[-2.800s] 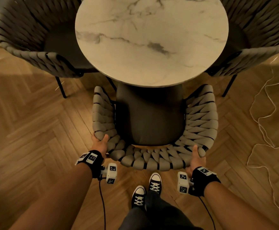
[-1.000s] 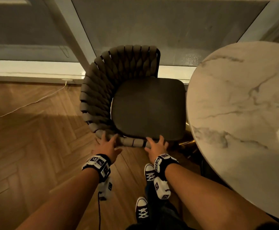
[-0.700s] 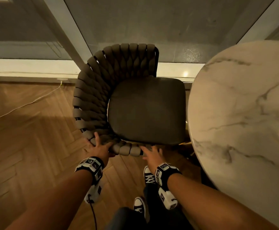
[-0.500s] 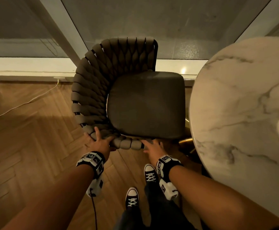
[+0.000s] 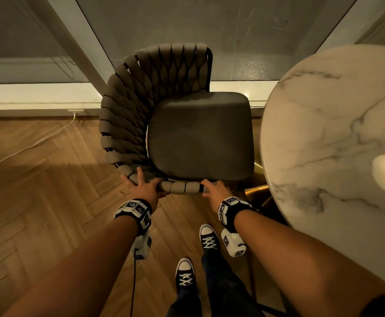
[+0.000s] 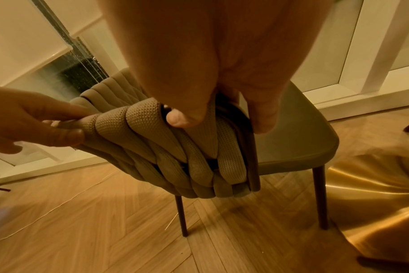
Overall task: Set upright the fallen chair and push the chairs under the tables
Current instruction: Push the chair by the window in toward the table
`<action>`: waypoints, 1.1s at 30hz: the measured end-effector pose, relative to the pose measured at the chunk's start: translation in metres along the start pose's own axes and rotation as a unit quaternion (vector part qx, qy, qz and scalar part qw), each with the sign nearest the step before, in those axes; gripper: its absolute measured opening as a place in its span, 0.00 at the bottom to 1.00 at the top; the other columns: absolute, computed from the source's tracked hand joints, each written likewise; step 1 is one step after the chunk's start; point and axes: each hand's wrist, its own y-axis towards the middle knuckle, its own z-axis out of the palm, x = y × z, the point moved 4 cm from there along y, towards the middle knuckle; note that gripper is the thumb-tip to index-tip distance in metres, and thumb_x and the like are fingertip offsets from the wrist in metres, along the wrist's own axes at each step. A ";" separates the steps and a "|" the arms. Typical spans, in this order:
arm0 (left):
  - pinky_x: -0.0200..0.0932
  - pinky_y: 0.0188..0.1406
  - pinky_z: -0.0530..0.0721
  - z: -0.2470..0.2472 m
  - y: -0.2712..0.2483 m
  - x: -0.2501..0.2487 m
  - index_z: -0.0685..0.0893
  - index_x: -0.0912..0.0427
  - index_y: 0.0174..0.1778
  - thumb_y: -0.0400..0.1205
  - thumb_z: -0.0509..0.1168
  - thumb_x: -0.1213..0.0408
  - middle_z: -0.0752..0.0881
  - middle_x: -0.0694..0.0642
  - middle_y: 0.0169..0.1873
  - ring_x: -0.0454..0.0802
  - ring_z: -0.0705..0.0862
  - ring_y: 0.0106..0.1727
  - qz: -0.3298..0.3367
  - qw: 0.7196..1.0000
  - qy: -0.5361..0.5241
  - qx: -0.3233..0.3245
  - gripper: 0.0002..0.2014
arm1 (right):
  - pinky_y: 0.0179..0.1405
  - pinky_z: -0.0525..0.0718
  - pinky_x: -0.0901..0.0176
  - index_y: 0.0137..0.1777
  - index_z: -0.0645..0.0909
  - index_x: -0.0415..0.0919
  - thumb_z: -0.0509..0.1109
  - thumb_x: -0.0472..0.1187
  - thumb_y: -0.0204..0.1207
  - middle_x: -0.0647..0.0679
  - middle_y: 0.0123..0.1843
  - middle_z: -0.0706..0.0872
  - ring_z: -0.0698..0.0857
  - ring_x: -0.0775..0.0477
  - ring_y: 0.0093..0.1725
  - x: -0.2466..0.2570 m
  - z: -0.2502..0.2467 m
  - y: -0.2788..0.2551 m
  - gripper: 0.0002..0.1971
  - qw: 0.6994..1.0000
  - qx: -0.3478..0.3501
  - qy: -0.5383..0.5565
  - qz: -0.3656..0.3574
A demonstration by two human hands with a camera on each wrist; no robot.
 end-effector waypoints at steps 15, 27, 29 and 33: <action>0.91 0.75 0.50 0.013 -0.016 -0.002 0.66 0.28 0.78 0.84 0.62 0.41 0.34 0.57 0.89 0.83 0.29 0.83 0.013 1.000 0.013 -0.005 0.26 | 0.66 0.80 0.41 0.74 0.70 0.50 0.63 0.40 0.85 0.31 0.69 0.74 0.81 0.28 0.62 -0.009 0.018 -0.010 0.19 0.998 0.000 -0.017 0.055; 0.91 0.76 0.46 0.026 -0.040 -0.003 0.64 0.27 0.80 0.84 0.60 0.40 0.35 0.58 0.89 0.81 0.30 0.84 -0.001 1.000 0.022 -0.014 0.26 | 0.70 0.79 0.43 0.75 0.71 0.50 0.64 0.36 0.84 0.33 0.72 0.73 0.80 0.32 0.65 -0.017 0.028 -0.031 0.21 0.999 -0.008 0.005 0.044; 0.90 0.76 0.47 0.027 -0.041 -0.004 0.65 0.27 0.80 0.84 0.60 0.40 0.34 0.58 0.89 0.81 0.30 0.84 -0.001 1.000 0.022 -0.015 0.26 | 0.67 0.78 0.52 0.75 0.71 0.49 0.63 0.35 0.84 0.34 0.72 0.72 0.80 0.33 0.66 -0.020 0.030 -0.032 0.21 0.999 -0.013 0.010 0.042; 0.90 0.77 0.46 0.026 -0.042 -0.003 0.64 0.28 0.80 0.84 0.60 0.39 0.34 0.58 0.89 0.81 0.30 0.84 -0.001 1.000 0.030 -0.010 0.26 | 0.63 0.75 0.58 0.76 0.71 0.48 0.62 0.34 0.85 0.35 0.73 0.72 0.80 0.35 0.67 -0.021 0.032 -0.029 0.21 0.998 -0.024 0.018 0.046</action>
